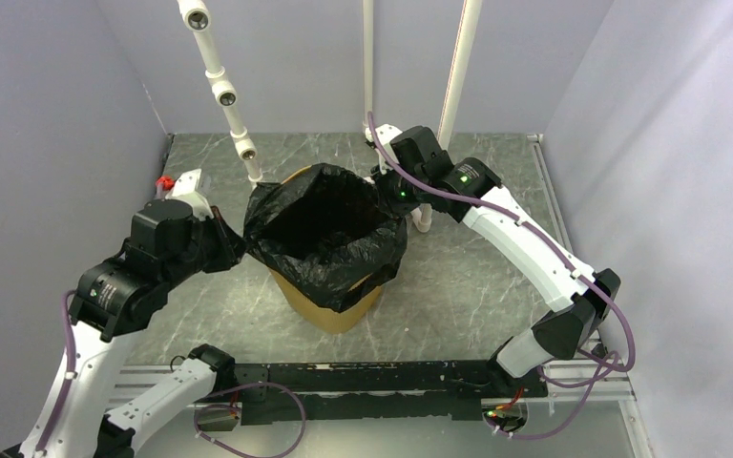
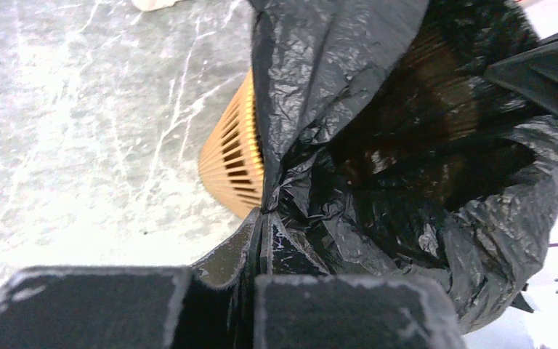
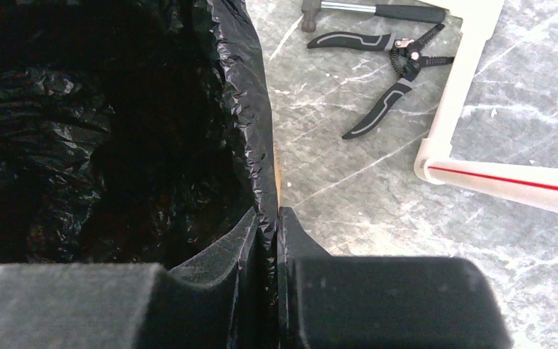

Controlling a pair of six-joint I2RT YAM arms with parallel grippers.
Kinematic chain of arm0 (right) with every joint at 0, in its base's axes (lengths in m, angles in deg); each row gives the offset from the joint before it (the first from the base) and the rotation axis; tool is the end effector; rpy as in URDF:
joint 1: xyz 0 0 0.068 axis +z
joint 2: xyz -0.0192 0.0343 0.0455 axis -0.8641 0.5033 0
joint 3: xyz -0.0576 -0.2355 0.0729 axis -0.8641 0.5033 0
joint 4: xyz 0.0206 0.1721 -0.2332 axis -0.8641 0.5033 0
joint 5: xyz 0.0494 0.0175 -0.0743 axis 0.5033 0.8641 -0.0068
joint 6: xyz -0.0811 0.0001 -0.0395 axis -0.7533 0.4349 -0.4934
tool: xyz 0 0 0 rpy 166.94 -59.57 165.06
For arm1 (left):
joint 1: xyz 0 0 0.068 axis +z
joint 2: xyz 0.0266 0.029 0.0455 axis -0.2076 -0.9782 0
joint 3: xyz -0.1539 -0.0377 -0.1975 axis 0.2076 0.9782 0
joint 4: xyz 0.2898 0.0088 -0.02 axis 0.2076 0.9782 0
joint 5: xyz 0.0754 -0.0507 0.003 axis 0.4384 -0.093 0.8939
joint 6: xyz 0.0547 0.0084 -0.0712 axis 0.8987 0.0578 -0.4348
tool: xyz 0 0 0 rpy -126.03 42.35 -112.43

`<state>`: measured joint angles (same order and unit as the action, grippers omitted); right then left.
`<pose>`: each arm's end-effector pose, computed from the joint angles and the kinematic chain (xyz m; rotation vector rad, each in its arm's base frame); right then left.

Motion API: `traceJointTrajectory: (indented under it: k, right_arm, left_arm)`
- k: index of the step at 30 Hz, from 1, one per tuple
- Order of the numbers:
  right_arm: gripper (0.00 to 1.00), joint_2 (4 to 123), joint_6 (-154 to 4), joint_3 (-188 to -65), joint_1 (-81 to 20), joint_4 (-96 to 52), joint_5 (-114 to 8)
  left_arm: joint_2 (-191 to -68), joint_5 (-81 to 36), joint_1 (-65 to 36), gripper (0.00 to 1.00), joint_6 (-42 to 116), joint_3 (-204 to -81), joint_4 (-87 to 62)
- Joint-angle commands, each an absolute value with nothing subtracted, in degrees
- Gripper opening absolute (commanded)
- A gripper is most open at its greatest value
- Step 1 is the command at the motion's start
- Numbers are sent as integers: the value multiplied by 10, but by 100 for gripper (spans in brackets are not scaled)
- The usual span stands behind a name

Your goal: Put the trash bags into the trash bin

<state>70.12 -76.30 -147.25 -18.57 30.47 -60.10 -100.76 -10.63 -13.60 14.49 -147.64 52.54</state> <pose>0.2886 0.2534 0.3532 -0.7261 2.2574 0.4096 0.1737 -0.0779 0.4000 -0.1968 2.1740 -0.5411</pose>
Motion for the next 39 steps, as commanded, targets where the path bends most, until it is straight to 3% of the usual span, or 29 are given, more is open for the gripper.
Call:
traceJointTrajectory:
  k: [1,9,18,32,33,39]
  right_arm:
    - [0,689,-779,-1468,-191,301,-592]
    - [0,685,-787,-1465,-188,302,-583]
    - [0,682,-794,-1462,-176,299,-581]
    - [0,671,-890,-1447,-174,246,-575]
    - [0,668,-910,-1441,-174,239,-566]
    - [1,638,-1048,-1403,-176,212,-514]
  left_arm:
    - [-1008,-49,-133,3,155,-1483,572]
    - [-1021,-68,-133,2,161,-1472,549]
    - [-1023,-111,-133,2,137,-1360,456]
    - [-957,-274,-133,2,96,-1222,346]
    - [-949,-289,-133,6,96,-1217,341]
    - [-904,-222,-133,64,114,-1253,460]
